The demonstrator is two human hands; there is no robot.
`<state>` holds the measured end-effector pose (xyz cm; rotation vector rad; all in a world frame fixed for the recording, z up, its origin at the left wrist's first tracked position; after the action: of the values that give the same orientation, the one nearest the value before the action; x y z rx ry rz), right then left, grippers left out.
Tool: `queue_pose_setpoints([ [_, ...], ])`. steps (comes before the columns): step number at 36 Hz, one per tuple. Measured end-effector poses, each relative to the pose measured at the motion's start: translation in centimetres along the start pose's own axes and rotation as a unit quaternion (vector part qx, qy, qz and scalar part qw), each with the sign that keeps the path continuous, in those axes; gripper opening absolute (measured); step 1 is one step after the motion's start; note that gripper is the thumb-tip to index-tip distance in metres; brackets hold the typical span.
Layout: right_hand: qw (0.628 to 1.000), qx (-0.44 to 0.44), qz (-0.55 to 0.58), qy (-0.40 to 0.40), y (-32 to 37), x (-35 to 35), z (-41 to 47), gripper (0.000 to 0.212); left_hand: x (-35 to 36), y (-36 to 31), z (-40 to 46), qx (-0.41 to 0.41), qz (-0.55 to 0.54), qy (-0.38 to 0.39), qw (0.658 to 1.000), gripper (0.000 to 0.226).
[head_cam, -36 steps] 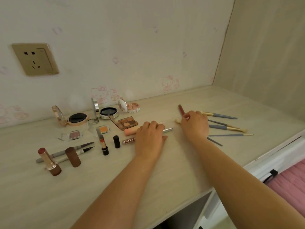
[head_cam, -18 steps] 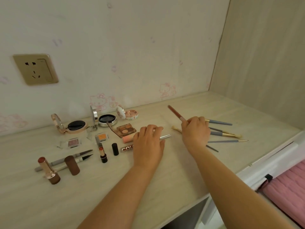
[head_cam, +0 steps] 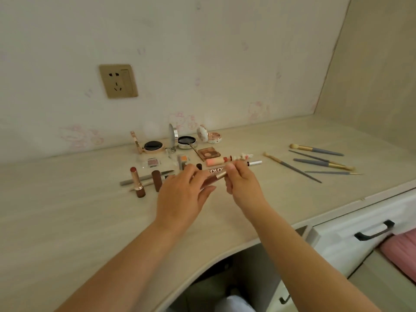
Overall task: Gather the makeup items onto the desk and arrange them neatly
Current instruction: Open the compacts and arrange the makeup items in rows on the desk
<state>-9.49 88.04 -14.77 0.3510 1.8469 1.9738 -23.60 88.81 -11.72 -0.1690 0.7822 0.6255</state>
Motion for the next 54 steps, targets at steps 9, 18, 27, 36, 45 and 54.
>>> queue_pose_setpoints([
  [9, 0.999, 0.015, -0.032, 0.041, -1.7, 5.1, -1.5, 0.026, -0.8, 3.4, -4.3, -0.125, -0.032, 0.077, 0.989, 0.022],
  [18, 0.999, 0.007, -0.032, 0.043, -1.9, 4.7, -1.6, 0.028, 0.8, 3.3, -4.6, -0.161, -0.095, 0.13, 0.974, 0.029],
  [27, 0.997, -0.013, -0.001, 0.081, -1.6, 5.2, -1.8, 0.03, 0.6, 4.3, -5.1, -0.197, -0.13, 0.111, 0.965, 0.029],
  [36, 0.994, -0.019, -0.101, 0.039, -1.6, 5.9, -1.8, 0.027, -1.2, 5.2, -5.0, -0.143, -0.087, 0.051, 0.985, 0.019],
  [45, 0.991, -0.033, -0.085, 0.097, -1.6, 6.2, -2.1, 0.017, -1.0, 5.9, -5.2, -0.161, -0.083, 0.058, 0.982, 0.019],
  [54, 0.989, -0.048, -0.11, 0.092, -1.6, 6.2, -2.0, 0.016, -0.8, 5.7, -5.2, -0.142, -0.066, 0.067, 0.985, 0.022],
])
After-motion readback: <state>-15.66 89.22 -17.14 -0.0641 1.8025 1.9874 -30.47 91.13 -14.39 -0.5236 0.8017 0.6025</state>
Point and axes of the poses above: each hand's wrist, its own z-axis towards the middle knuckle, its own x-axis out of the palm, y = z × x, the point moved 6 cm from there along z, towards the middle knuckle, and after that the axes turned 8 degrees about x, right-handed, at the moved point
